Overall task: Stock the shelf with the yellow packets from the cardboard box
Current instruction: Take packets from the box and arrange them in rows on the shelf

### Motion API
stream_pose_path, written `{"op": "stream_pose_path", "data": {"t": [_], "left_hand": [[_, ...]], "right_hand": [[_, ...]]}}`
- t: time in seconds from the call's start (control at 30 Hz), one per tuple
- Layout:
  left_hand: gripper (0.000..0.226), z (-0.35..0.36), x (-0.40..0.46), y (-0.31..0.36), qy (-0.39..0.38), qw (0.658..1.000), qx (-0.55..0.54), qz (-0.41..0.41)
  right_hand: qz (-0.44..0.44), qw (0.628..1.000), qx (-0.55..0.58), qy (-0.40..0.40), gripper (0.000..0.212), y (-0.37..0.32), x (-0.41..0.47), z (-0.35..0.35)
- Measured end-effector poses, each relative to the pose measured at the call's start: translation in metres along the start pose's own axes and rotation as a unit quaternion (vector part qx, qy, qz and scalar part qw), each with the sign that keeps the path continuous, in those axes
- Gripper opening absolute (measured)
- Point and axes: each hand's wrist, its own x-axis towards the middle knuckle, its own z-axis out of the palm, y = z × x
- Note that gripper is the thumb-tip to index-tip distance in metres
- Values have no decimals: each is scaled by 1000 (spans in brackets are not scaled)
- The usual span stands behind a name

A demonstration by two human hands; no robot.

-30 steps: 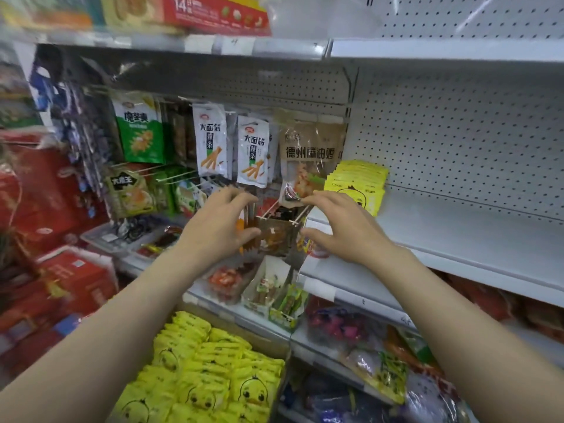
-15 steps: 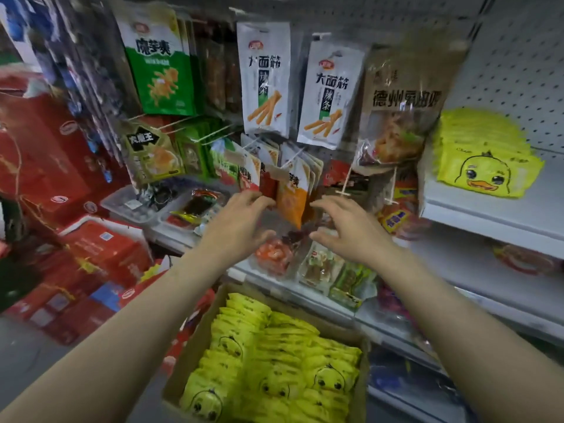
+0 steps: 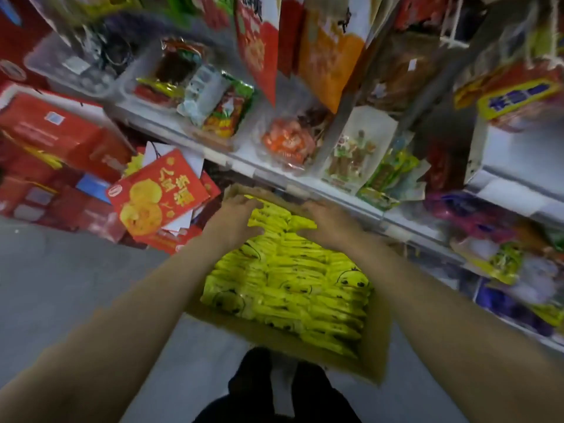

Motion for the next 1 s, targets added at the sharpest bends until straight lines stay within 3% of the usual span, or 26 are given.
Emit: {"op": "stream_pose_path", "data": {"t": [0.13,0.3,0.47,0.63,0.8,1.0], "left_hand": [[63,56,0,-31,-82,995,-35,-44],[60,94,2,-60,-103,991,-38,-74],[58,108,4,-69,-65,995,-25,-67],[51,116,4,-71,-47,995,-13,-83],[51,120,5,-72,-38,994,16,-101],[26,121,3,-78,-51,992,52,-100]], "right_hand": [[34,995,32,-84,56,14,9,68],[65,985,64,-148,40,31,6,130],[60,991,33,-116,42,37,7,156],[23,995,-24,-93,63,41,4,169],[46,998,-19,-43,34,39,8,178],[75,987,125,-62,15,50,2,168]]}}
